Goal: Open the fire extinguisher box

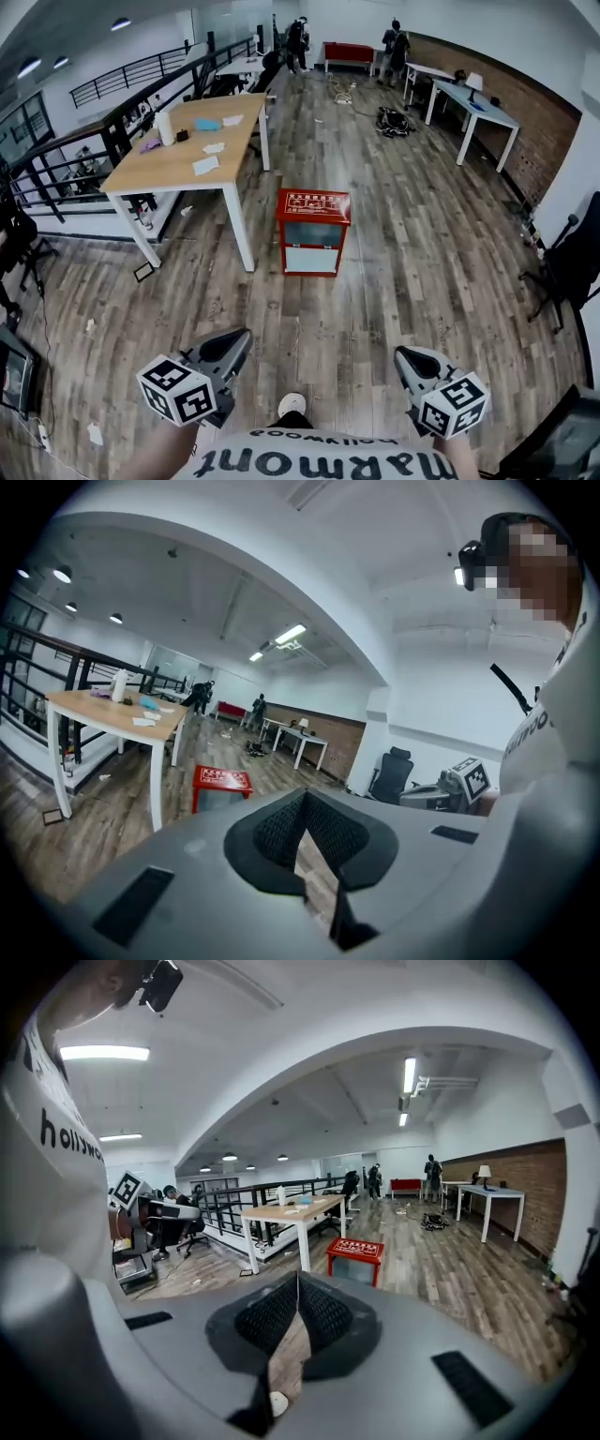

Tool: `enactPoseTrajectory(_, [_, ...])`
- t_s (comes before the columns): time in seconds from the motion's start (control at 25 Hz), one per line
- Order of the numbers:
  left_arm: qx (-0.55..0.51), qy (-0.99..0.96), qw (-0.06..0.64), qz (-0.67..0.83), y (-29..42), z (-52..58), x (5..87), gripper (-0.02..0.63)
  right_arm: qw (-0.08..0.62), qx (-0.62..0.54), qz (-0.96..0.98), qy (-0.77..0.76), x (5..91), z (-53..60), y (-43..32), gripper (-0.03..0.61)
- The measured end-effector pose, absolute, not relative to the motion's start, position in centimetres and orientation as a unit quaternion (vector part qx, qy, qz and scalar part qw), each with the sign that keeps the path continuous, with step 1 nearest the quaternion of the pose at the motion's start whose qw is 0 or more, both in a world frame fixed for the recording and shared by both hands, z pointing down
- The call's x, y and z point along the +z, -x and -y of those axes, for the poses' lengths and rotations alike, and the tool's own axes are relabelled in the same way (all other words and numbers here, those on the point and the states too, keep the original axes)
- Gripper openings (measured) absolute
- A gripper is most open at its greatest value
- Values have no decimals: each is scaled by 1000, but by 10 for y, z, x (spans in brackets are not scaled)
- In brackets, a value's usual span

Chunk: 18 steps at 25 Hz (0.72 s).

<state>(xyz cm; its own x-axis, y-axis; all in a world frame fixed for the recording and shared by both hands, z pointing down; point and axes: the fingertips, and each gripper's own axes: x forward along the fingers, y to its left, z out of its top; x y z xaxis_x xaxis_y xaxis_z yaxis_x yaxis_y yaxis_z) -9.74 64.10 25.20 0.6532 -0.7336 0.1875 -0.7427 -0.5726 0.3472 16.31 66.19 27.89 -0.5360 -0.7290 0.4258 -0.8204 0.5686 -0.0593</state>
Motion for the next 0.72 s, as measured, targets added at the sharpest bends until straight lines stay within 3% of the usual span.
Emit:
enactPoseTrajectory(0.36, [4, -872, 190, 451, 156, -497, 237, 6, 177, 155, 861, -450, 280, -537, -124, 9])
enactPoseTrajectory(0.72, [7, -882, 186, 434, 171, -441, 246, 6, 189, 156, 867, -434, 286, -477, -87, 9])
